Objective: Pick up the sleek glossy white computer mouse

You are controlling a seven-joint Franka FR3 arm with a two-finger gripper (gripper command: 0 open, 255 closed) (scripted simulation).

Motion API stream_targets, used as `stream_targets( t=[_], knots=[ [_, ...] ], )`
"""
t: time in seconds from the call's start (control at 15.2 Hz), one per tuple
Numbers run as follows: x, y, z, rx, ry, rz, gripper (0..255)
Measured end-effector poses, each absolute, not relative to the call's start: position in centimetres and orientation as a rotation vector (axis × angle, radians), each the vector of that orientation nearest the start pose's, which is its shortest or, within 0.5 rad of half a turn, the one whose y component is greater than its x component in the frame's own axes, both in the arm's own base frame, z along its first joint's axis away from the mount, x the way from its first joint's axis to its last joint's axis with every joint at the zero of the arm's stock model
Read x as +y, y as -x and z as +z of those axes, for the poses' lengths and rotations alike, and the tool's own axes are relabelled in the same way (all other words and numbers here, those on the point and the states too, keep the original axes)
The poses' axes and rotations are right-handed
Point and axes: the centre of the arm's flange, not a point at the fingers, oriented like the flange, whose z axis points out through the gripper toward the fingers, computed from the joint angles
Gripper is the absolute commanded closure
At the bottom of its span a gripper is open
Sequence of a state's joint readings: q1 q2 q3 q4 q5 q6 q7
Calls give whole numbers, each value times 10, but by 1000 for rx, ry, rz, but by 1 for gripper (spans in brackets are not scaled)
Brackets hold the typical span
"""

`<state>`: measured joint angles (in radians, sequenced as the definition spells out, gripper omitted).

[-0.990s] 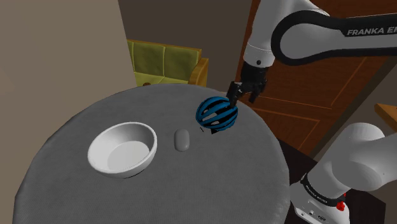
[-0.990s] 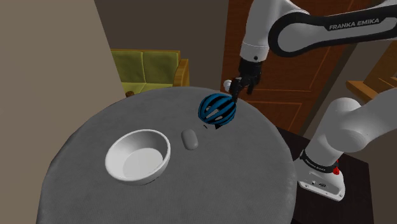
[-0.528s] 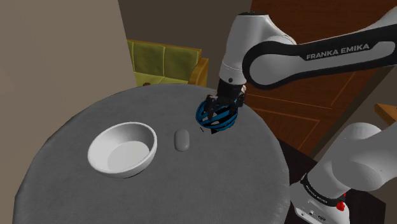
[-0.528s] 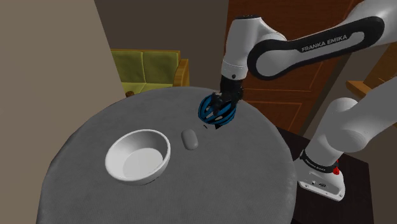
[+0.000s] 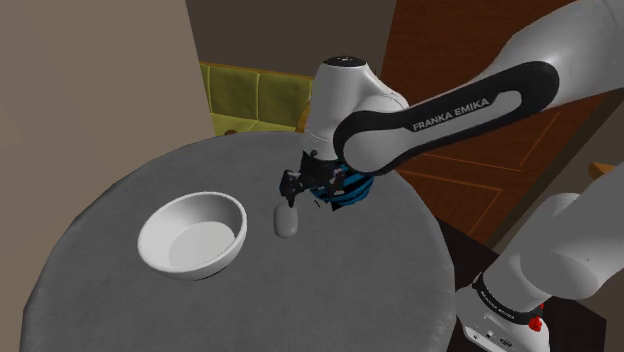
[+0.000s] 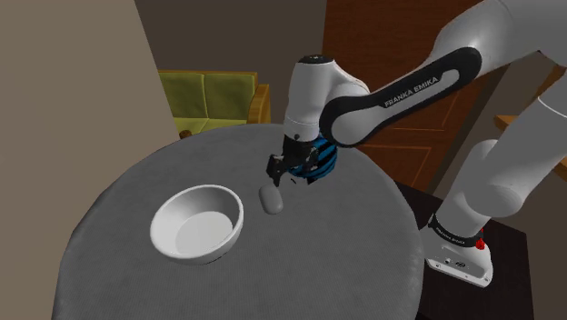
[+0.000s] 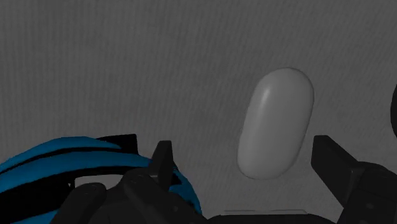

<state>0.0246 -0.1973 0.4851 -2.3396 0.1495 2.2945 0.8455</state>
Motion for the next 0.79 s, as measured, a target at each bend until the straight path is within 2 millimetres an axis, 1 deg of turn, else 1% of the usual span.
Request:
stream_targets(
  t=[0.07,0.2,0.33,0.79],
  knots=[
    [255,-435,410,663,2956,-137,0],
    [274,-446,395,694,2938,-145,0],
    [284,-454,385,716,2926,-150,0],
    [286,-457,349,723,2921,-152,0]
  ],
)
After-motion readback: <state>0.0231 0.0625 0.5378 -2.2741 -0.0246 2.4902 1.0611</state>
